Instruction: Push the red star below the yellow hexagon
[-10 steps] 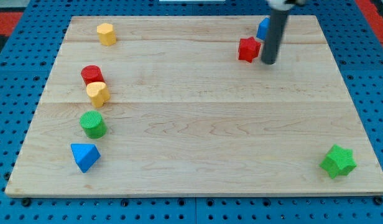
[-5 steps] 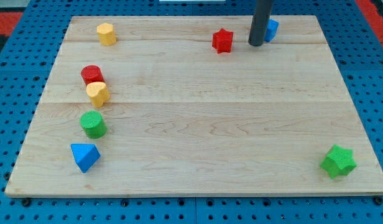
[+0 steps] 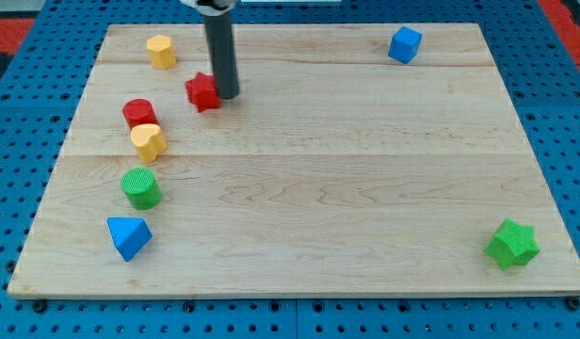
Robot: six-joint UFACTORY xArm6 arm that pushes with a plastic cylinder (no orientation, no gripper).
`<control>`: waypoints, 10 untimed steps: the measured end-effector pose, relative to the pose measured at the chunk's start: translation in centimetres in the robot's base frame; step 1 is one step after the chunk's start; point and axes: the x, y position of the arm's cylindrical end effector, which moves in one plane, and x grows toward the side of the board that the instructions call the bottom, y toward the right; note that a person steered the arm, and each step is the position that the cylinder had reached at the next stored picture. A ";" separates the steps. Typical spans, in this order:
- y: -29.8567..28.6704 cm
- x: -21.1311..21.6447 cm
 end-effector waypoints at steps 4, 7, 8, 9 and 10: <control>-3.5 -0.5; 2.3 -3.6; -1.9 -6.8; -3.9 -7.9; -2.5 -5.8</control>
